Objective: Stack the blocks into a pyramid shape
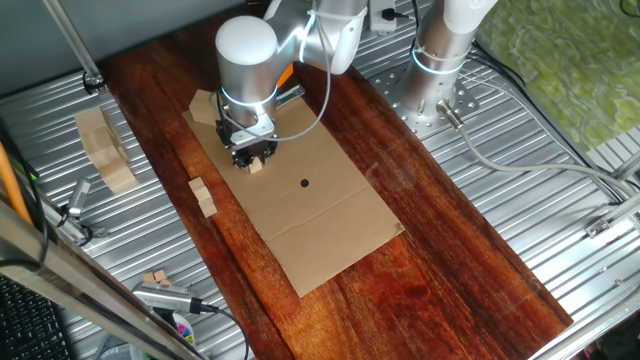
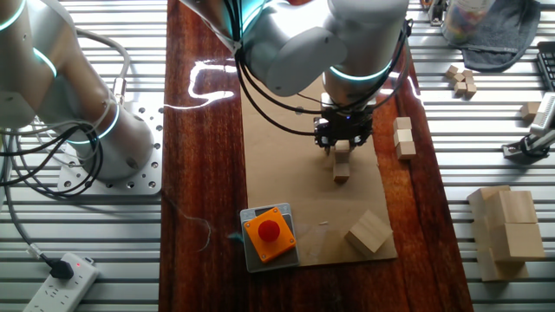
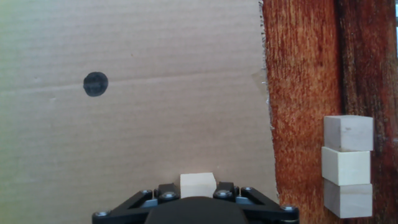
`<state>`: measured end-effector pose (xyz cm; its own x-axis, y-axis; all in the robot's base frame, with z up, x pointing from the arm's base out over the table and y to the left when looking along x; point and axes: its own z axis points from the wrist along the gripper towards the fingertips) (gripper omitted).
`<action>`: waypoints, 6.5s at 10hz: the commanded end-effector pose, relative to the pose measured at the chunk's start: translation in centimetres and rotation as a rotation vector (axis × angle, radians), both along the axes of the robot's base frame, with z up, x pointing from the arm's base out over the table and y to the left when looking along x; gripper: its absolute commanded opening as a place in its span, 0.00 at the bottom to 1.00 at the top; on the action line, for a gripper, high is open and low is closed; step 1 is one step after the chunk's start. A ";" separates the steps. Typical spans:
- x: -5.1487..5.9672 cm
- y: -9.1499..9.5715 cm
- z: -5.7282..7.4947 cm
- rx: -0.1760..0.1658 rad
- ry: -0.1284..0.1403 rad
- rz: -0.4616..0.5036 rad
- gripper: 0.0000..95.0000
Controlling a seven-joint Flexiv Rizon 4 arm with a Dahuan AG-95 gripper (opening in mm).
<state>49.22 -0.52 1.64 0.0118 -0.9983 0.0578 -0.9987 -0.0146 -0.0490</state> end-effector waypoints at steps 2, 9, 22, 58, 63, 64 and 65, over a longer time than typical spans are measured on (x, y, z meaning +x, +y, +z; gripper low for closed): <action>-0.2 0.0 -0.2 -0.002 -0.002 0.003 0.40; -0.1 0.0 -0.1 -0.005 -0.010 0.015 0.60; 2.6 -0.4 5.1 -0.019 0.038 -0.001 0.60; 13.4 -0.6 1.2 -0.063 -0.128 0.002 0.60; 13.4 -0.7 0.6 -0.049 -0.128 0.008 0.60; 13.5 -0.7 0.4 -0.045 -0.127 0.008 0.60; 13.5 -0.8 0.2 -0.043 -0.127 0.010 0.60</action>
<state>62.72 -1.34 1.67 0.0134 -0.9949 0.1003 -0.9843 -0.0307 -0.1739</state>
